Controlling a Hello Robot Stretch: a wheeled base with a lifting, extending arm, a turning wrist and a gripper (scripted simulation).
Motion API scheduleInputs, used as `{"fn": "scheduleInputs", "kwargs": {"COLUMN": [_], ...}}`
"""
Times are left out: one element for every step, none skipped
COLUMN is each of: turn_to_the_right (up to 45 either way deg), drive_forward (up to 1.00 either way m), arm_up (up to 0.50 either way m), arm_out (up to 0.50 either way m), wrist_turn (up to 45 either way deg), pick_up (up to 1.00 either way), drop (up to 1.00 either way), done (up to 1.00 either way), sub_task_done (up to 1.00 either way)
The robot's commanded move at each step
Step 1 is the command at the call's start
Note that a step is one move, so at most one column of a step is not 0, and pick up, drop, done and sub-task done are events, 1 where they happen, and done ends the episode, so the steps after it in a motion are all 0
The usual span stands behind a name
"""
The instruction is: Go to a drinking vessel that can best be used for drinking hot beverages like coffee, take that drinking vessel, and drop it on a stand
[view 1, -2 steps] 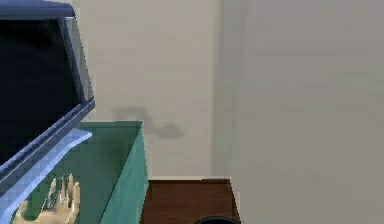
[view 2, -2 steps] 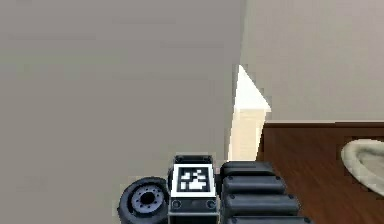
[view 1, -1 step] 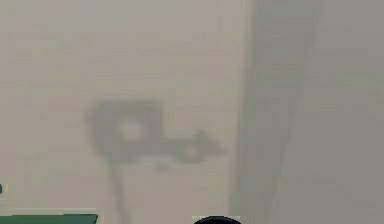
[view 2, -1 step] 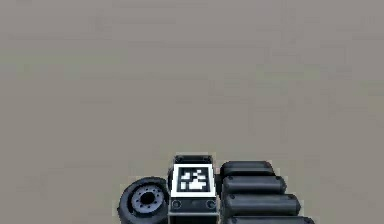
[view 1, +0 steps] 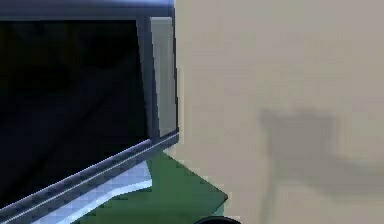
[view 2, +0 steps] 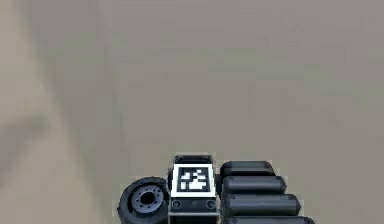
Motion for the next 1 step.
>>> {"fn": "scheduleInputs", "kwargs": {"turn_to_the_right": [-45.0], "drive_forward": [0.0], "arm_up": [0.0], "arm_out": [0.0], "wrist_turn": [0.0], "pick_up": [0.0], "drop": [0.0], "done": [0.0], "sub_task_done": [0.0]}}
